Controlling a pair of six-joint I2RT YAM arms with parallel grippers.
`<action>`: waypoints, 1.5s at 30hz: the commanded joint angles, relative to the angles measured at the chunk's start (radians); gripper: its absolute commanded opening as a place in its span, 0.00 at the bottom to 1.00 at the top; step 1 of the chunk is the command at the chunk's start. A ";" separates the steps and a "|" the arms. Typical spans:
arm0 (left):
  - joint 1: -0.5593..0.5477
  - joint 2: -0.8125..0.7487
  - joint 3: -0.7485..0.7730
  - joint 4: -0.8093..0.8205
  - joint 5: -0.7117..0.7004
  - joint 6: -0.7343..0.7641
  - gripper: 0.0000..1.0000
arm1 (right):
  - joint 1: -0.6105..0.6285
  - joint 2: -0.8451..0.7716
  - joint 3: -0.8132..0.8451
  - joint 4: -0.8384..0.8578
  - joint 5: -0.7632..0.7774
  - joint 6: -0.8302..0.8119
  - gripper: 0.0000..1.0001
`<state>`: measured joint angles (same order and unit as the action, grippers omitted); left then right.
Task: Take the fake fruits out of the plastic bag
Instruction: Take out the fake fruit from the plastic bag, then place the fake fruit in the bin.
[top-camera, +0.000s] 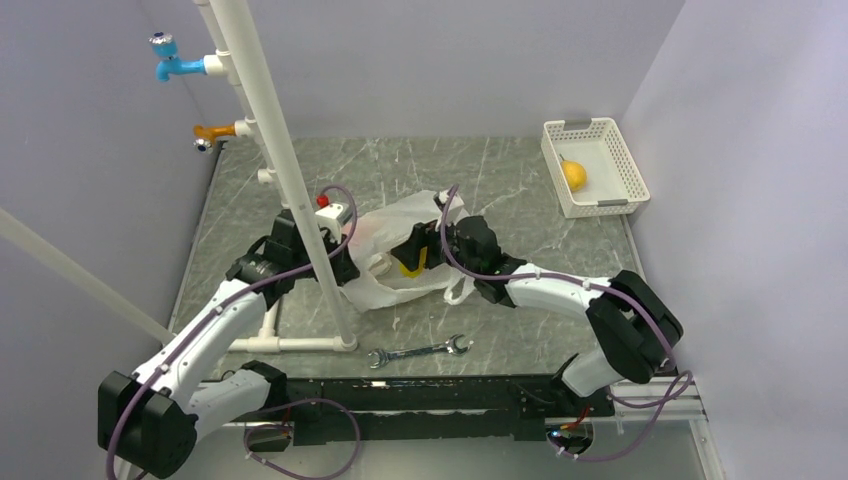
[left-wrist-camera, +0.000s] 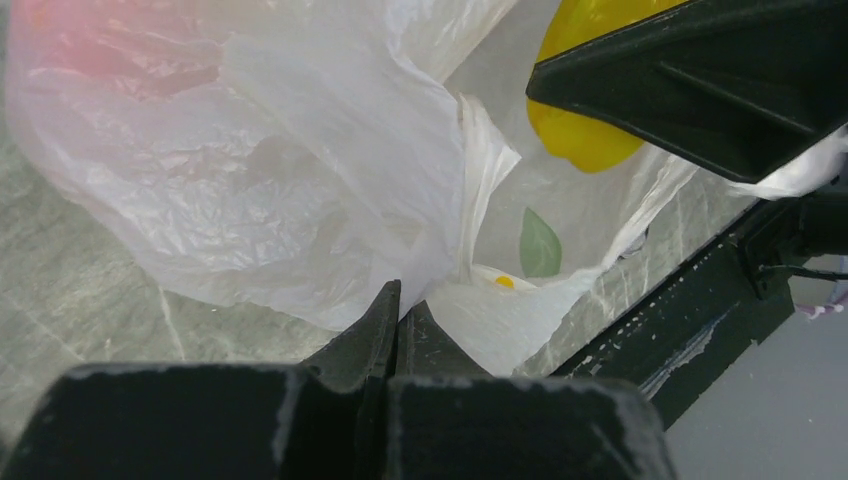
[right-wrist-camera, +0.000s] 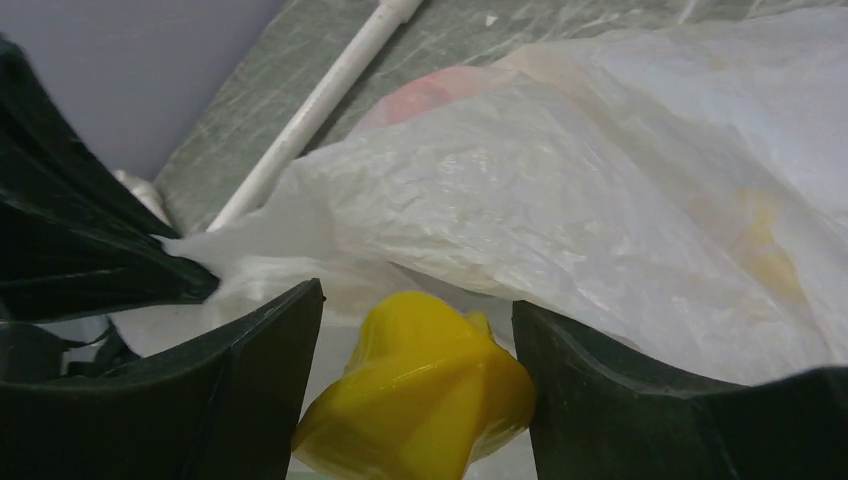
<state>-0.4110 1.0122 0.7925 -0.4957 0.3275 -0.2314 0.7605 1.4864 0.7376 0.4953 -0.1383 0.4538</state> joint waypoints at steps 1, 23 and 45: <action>-0.007 0.050 0.052 0.045 0.105 -0.011 0.00 | -0.003 0.018 0.075 0.056 -0.105 0.089 0.13; -0.008 0.096 0.123 -0.022 -0.043 0.167 0.00 | -0.208 -0.323 0.181 -0.262 0.103 -0.072 0.08; -0.008 0.050 0.100 0.017 -0.028 0.179 0.00 | -0.784 0.175 0.518 -0.429 0.594 -0.220 0.06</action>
<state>-0.4141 1.0874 0.9024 -0.5182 0.2905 -0.0639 0.0563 1.5703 1.1294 0.0830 0.3969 0.2283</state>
